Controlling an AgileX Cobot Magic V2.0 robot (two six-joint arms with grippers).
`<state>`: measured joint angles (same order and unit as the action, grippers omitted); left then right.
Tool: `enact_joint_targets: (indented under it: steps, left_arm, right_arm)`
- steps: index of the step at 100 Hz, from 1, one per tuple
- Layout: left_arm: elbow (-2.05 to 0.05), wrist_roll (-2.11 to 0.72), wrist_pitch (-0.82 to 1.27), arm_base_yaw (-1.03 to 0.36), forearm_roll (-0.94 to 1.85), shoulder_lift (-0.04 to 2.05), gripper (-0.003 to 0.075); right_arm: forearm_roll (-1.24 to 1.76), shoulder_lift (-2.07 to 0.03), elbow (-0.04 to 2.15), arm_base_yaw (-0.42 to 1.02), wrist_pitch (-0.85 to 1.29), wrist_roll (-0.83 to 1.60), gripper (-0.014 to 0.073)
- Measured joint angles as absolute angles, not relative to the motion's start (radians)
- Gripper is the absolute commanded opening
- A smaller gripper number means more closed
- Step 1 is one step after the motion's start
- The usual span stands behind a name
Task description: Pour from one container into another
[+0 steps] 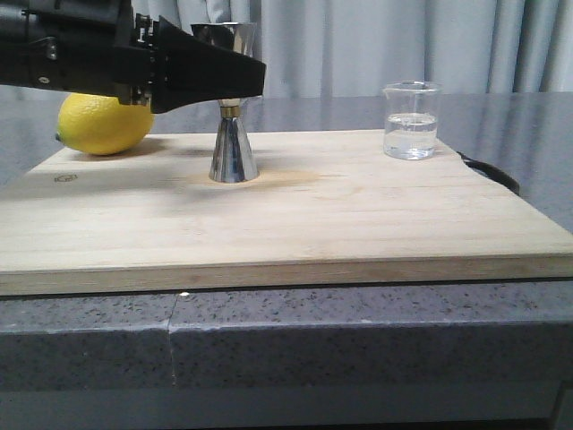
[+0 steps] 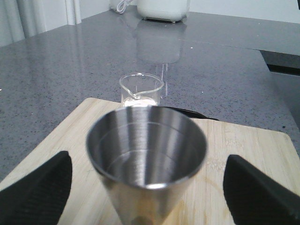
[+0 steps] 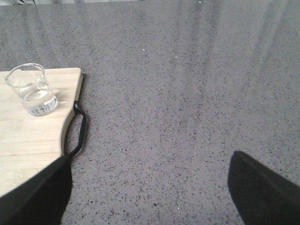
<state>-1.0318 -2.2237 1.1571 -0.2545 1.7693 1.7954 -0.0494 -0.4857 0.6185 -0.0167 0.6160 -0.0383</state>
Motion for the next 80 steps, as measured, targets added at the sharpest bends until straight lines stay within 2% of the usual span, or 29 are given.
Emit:
enact_joint_targets:
  steps: [13, 32, 44, 60, 80]
  left_arm:
    - [-1.041, -2.226, 1.157, -0.267, 1.772, 1.809, 0.0515]
    - [-1.046, -2.226, 1.157, -0.269, 1.772, 1.811, 0.0358]
    - [-1.048, -2.226, 1.157, -0.269, 1.772, 1.811, 0.0295]
    - [-1.048, -2.226, 1.157, -0.269, 1.772, 1.811, 0.0242]
    - [-1.05, -2.226, 1.157, -0.269, 1.772, 1.811, 0.0239]
  right_arm:
    - [-0.049, -0.486, 0.618, -0.017, 0.616, -0.038, 0.0605]
    - [-0.049, -0.486, 0.618, -0.017, 0.616, -0.038, 0.0605]
    - [-0.049, -0.486, 0.618, -0.017, 0.616, -0.038, 0.0605]
    - [-0.049, -0.486, 0.618, -0.017, 0.615, -0.038, 0.0605]
    - [-0.049, -0.486, 0.618, -0.017, 0.588, -0.038, 0.0605]
